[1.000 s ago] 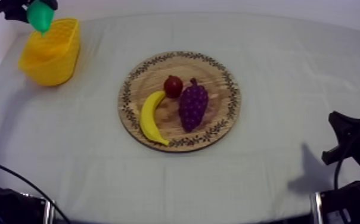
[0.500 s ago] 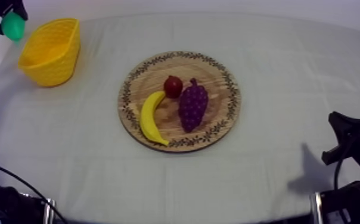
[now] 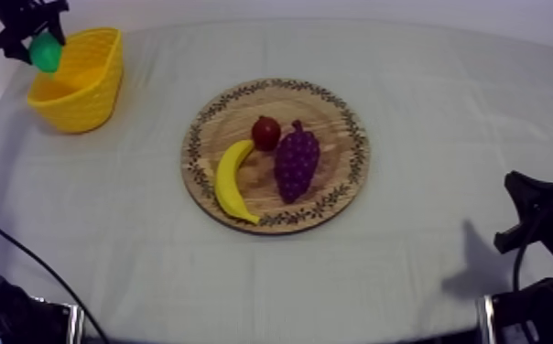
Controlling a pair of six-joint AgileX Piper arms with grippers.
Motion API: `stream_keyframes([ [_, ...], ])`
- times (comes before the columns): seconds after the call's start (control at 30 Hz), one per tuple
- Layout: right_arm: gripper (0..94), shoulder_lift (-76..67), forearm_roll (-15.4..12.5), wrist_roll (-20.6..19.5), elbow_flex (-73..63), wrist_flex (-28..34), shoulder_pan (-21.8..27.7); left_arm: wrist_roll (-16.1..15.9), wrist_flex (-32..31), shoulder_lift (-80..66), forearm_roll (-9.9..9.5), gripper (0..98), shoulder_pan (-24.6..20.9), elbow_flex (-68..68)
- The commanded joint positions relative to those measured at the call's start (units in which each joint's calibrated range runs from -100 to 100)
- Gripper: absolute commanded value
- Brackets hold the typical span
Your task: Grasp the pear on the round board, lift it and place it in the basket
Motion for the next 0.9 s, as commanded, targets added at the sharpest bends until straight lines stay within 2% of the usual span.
stream_keyframes([
  [0.0, 0.4, -0.04, -0.01, -0.01, -0.05, 0.02, -0.01, -0.19, 0.07, 4.18, 0.57, 62.1, -0.07, -2.61],
  [0.2, 0.4, -0.04, -0.01, -0.01, -0.05, 0.02, -0.01, -0.77, -0.23, 11.09, 2.22, 63.5, -0.33, -7.83],
  [0.43, 0.4, -0.04, -0.01, -0.01, -0.05, 0.02, -0.01, -0.95, -0.43, 16.43, 2.37, 65.2, -0.28, -11.44],
  [0.77, 0.4, -0.04, -0.01, -0.01, -0.05, 0.02, -0.01, -1.06, -1.06, 17.58, 2.57, 89.6, 0.34, -12.85],
  [0.87, 0.4, -0.04, -0.01, -0.01, -0.05, 0.02, -0.01, -1.1, -1.23, 17.29, 2.57, 93.5, 0.46, -12.77],
])
